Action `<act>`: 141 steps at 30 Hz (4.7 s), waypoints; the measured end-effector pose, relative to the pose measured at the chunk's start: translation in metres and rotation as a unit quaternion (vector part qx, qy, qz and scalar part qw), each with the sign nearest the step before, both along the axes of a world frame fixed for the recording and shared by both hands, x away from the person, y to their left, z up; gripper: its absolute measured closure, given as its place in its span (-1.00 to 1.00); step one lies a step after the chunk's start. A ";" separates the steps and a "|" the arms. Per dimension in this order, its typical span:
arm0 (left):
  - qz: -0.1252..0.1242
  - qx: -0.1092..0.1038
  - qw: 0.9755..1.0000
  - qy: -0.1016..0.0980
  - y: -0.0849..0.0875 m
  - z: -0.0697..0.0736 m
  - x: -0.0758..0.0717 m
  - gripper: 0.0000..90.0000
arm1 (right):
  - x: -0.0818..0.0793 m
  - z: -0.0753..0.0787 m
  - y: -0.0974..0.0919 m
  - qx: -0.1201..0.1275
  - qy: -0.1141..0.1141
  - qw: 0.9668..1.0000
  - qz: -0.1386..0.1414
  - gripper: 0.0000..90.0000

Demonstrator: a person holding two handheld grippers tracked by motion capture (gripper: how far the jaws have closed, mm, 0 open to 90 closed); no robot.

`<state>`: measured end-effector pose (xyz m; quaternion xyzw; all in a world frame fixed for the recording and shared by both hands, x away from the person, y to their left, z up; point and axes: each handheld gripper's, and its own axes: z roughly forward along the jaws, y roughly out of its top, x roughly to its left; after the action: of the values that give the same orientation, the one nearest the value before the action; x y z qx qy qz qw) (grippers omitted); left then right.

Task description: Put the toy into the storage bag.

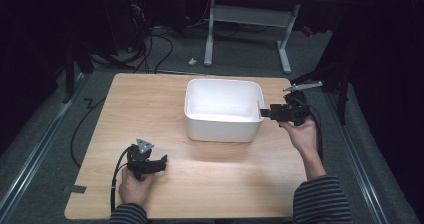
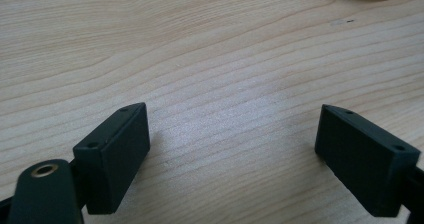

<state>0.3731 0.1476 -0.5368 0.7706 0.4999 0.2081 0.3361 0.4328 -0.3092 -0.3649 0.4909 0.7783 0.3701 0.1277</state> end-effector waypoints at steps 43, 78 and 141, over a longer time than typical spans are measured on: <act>-0.004 -0.001 1.000 -0.001 0.000 0.000 -0.002 -0.67 | -0.086 -0.002 -0.028 -0.022 -0.050 0.998 -0.020 0.03; -0.005 0.000 1.000 0.000 0.000 0.000 -0.003 -0.67 | -0.108 -0.068 -0.030 0.019 -0.030 0.999 -0.021 0.04; -0.004 0.000 1.000 -0.001 0.000 0.000 -0.003 -0.67 | -0.088 -0.145 -0.003 -0.038 -0.028 0.999 -0.026 -0.09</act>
<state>0.3698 0.1477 -0.5369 0.7725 0.4964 0.2071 0.3377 0.3451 -0.3121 -0.5102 0.4955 0.7746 0.3506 0.1774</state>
